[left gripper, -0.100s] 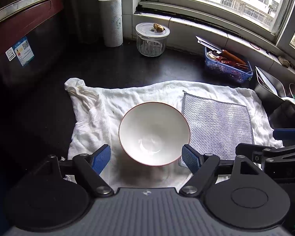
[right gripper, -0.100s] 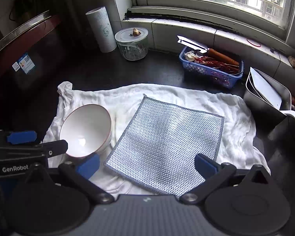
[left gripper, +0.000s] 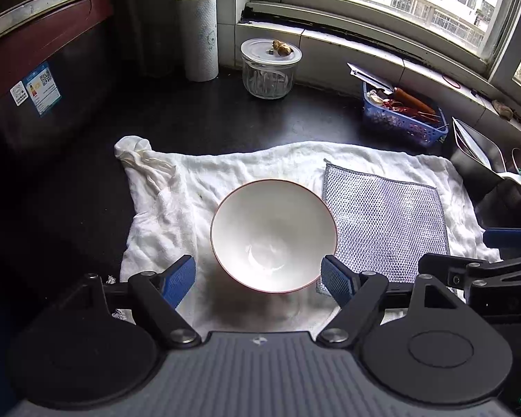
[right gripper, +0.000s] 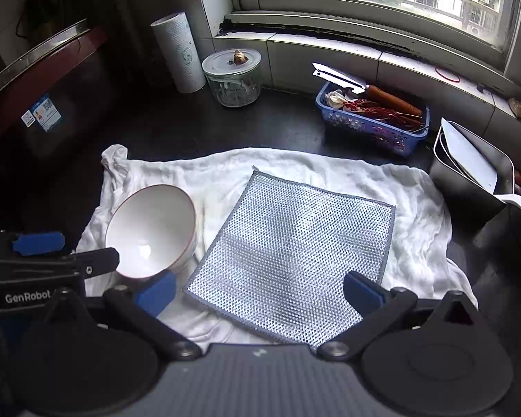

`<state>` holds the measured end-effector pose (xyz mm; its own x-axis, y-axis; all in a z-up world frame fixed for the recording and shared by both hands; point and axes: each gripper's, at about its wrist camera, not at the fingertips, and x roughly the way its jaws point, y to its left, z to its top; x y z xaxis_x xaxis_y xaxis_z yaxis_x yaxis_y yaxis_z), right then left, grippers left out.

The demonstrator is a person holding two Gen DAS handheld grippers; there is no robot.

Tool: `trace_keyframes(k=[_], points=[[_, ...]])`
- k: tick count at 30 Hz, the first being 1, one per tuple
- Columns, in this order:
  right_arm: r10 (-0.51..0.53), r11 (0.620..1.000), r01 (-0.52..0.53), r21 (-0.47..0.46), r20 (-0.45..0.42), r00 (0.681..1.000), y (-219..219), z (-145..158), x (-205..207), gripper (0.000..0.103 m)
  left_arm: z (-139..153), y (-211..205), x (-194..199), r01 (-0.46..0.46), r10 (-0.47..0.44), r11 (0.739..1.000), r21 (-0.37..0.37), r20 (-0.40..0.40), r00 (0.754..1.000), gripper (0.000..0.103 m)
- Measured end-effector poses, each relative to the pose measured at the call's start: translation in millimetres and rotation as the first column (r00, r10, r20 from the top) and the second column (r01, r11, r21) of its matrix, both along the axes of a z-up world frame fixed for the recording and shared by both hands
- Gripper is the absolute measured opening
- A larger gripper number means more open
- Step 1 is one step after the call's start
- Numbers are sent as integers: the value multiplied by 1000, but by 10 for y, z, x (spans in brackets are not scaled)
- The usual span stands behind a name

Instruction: Clean bowl

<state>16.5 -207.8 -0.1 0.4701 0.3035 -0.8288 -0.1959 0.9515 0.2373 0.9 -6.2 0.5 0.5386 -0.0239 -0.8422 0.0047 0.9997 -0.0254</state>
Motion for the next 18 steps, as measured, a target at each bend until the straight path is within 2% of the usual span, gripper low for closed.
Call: trace_keyframes(k=[4,18], points=[[0,1000,0,-3,1,1000,1,-5,1,102,3,36,43,0,-1,1000,-31,-17,1000,79],[1,1000,-1,-13,5,1000,9,-22,0,102,-47,-14,27,-7,7,1000,-12,-19,1000,79]])
